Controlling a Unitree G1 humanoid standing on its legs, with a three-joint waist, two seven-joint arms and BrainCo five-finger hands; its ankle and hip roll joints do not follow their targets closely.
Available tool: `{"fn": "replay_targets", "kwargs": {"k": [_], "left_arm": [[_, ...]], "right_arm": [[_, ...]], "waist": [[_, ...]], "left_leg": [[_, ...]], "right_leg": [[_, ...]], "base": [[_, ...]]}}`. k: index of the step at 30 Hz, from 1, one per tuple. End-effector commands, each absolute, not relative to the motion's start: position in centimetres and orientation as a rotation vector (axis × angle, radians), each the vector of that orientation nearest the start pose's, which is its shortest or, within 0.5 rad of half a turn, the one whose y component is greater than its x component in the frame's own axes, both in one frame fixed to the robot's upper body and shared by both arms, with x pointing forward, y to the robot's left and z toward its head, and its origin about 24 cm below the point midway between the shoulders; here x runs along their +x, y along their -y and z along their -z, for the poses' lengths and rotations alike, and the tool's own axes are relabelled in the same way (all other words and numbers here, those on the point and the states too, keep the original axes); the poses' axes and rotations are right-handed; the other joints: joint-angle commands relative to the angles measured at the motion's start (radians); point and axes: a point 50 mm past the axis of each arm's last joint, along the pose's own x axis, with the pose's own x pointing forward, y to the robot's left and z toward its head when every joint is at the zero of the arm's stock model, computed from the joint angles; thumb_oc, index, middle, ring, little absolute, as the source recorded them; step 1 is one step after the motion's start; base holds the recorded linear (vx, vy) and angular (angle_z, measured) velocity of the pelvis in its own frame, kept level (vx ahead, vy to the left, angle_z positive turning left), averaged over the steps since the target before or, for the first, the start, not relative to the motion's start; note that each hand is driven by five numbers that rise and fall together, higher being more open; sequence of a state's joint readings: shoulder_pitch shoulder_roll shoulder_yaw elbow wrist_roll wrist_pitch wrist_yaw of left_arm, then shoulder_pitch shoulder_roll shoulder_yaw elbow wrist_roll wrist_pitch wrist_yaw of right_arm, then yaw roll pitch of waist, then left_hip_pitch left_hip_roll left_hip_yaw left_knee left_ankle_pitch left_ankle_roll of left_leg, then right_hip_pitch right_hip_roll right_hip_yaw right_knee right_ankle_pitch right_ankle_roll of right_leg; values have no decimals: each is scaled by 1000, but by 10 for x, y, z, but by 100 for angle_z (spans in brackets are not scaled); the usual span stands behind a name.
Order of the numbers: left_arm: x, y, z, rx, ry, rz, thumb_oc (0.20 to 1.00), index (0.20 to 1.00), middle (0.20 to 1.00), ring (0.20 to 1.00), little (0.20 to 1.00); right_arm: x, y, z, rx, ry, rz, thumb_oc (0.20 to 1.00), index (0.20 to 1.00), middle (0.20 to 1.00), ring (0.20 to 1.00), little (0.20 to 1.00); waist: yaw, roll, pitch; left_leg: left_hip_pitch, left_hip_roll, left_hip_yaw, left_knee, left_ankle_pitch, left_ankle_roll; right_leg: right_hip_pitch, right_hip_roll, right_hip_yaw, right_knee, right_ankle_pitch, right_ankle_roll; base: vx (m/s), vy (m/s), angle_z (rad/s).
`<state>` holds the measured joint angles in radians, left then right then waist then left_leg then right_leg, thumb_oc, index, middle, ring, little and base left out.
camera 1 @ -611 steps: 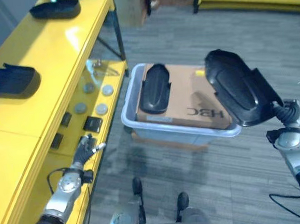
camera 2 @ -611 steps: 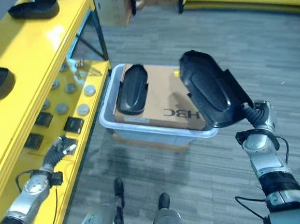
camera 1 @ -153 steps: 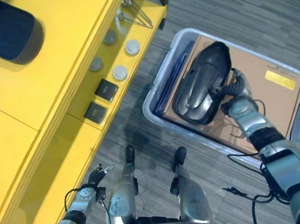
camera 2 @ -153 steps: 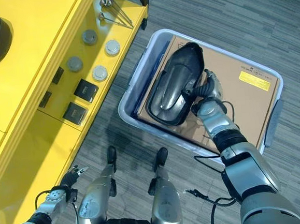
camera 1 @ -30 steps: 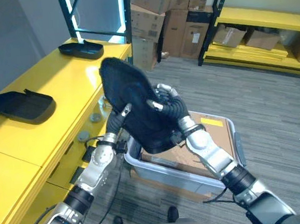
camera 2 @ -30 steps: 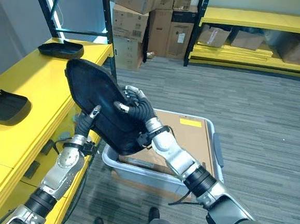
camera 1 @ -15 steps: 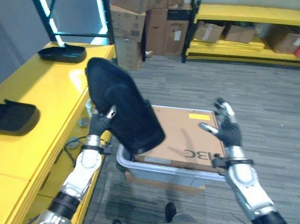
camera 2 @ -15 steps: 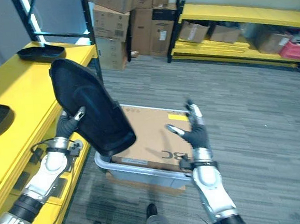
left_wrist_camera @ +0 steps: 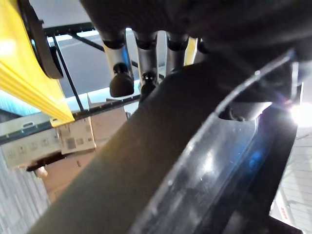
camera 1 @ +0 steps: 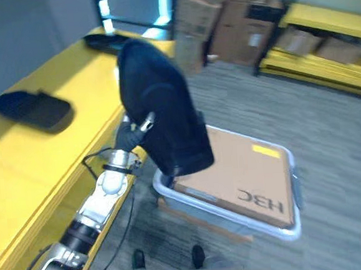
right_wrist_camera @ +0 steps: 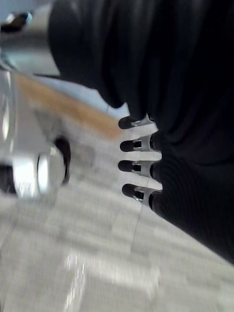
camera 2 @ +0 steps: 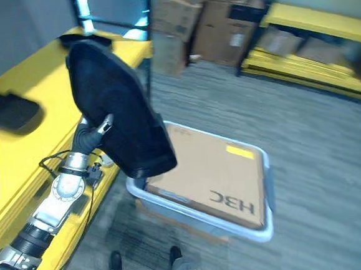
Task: Move parts from the plastic box to the shelf.
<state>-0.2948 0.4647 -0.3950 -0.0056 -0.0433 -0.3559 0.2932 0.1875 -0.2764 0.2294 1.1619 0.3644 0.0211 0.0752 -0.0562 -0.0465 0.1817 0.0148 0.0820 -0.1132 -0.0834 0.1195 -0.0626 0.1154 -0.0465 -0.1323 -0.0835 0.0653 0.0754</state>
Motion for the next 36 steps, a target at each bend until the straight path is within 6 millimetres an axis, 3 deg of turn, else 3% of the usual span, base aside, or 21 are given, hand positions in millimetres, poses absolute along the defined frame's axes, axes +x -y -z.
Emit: {"fn": "replay_targets", "kwargs": {"k": [1, 5, 7, 10, 11, 14, 15, 17, 19, 23, 26, 28, 30, 32, 33, 35, 36], "left_arm": [[270, -137, -194, 230, 823, 217, 200, 200, 200, 200, 200], [256, -150, -196, 217, 814, 197, 200, 200, 200, 200, 200], [251, -160, -192, 215, 789, 186, 200, 200, 200, 200, 200], [246, -168, -184, 225, 768, 185, 200, 200, 200, 200, 200], [243, -173, -181, 232, 769, 166, 200, 200, 200, 200, 200], [236, -180, -176, 253, 775, 116, 200, 200, 200, 200, 200], [233, -183, -175, 248, 779, 81, 200, 200, 200, 200, 200], [232, -185, -176, 237, 782, 73, 200, 200, 200, 200, 200], [233, -184, -181, 239, 799, 73, 200, 200, 200, 200, 200], [231, -181, -188, 205, 826, 144, 200, 200, 200, 200, 200], [231, -177, -194, 183, 831, 236, 200, 200, 200, 200, 200], [233, -172, -198, 200, 827, 277, 200, 200, 200, 200, 200], [236, -166, -203, 207, 818, 317, 200, 200, 200, 200, 200], [237, -162, -203, 208, 814, 347, 200, 200, 200, 200, 200], [239, -159, -203, 204, 812, 359, 200, 200, 200, 200, 200], [242, -156, -203, 186, 813, 381, 200, 200, 200, 200, 200], [242, -153, -202, 174, 813, 396, 200, 200, 200, 200, 200]], "right_arm": [[34, 245, 166, 35, -1482, 73, 1000, 1000, 1000, 1000, 1000], [37, 244, 167, -1, -1524, 40, 1000, 1000, 1000, 1000, 1000], [42, 244, 167, -36, -1524, 46, 1000, 1000, 1000, 1000, 1000], [48, 246, 166, -4, -1510, 92, 1000, 1000, 1000, 1000, 1000], [56, 247, 165, -13, -1495, 89, 1000, 1000, 1000, 1000, 1000], [74, 250, 161, -89, -1469, 20, 1000, 1000, 1000, 1000, 1000], [81, 255, 158, -147, -1472, -14, 1000, 1000, 1000, 1000, 1000], [83, 257, 157, -174, -1477, -33, 1000, 1000, 1000, 1000, 1000], [89, 262, 155, -219, -1470, -38, 1000, 1000, 1000, 1000, 1000], [95, 266, 152, -198, -1462, -2, 1000, 1000, 1000, 1000, 1000], [95, 267, 152, -222, -1478, 38, 1000, 1000, 1000, 1000, 1000], [98, 266, 152, -295, -1461, 57, 1000, 1000, 1000, 1000, 1000], [103, 265, 152, -331, -1402, 141, 1000, 1000, 1000, 1000, 1000], [113, 261, 151, -293, -1364, 191, 1000, 1000, 1000, 1000, 1000], [117, 260, 150, -296, -1342, 206, 1000, 1000, 1000, 1000, 1000], [119, 259, 150, -295, -1322, 197, 1000, 1000, 1000, 1000, 1000], [118, 258, 150, -291, -1327, 183, 1000, 1000, 1000, 1000, 1000]], "waist": [[66, 26, 53], [125, 59, 81], [142, 78, 98], [135, 93, 97], [136, 89, 96], [146, 72, 84], [151, 60, 75], [148, 54, 70], [126, 56, 45], [110, 86, -4], [116, 101, -23], [128, 110, -22], [136, 106, -14], [127, 109, -13], [115, 111, -14], [93, 112, -16], [81, 108, -16]], "left_leg": [[19, -9, 29, -4, -104, -20], [-44, 12, 12, -4, -39, -56], [-71, 41, 83, -4, -7, -76], [-77, 102, 244, 4, 19, -96], [-51, 112, 280, 20, 9, -95], [-26, 113, 279, 105, -49, -68], [-23, 124, 282, 220, -50, -51], [-23, 140, 297, 281, -42, -46], [30, 192, 344, 315, -56, -69], [155, 173, 409, 127, -109, -81], [185, 115, 418, 37, -162, -50], [186, 83, 409, 10, -166, -35], [181, 32, 384, 1, -187, -11], [167, 13, 369, -4, -193, 11], [158, 5, 352, -4, -197, 24], [133, -7, 323, -4, -183, 47], [128, -19, 296, -4, -186, 58]], "right_leg": [[43, 12, -4, 111, -205, -36], [53, 34, -60, 145, -236, -60], [63, 39, -114, 172, -253, -64], [70, 24, -197, 174, -243, -52], [73, 9, -211, 166, -236, -47], [57, -31, -212, 146, -201, -40], [43, -65, -228, 137, -173, -43], [35, -82, -247, 137, -160, -45], [24, -119, -279, 140, -156, -35], [19, -177, -311, 114, -116, 15], [23, -257, -330, 123, -64, 79], [27, -303, -350, 142, -30, 94], [9, -361, -349, 183, 57, 122], [-10, -354, -309, 216, 55, 119], [-25, -324, -268, 228, 39, 113], [-56, -243, -211, 229, -3, 84], [-63, -170, -174, 215, -58, 74]], "base": [[-106, -210, 71], [-69, -110, 53], [-89, -13, 79], [-140, 81, 157], [-159, 173, 125], [-173, 237, 50], [-139, 218, 1], [-159, 299, 26], [-191, 514, 97], [-120, 475, 139], [-9, 466, 68], [-11, 390, 16], [-27, 371, 21], [-40, 322, 24], [-81, 250, 32], [-39, 208, 56], [59, 162, 84]]}}
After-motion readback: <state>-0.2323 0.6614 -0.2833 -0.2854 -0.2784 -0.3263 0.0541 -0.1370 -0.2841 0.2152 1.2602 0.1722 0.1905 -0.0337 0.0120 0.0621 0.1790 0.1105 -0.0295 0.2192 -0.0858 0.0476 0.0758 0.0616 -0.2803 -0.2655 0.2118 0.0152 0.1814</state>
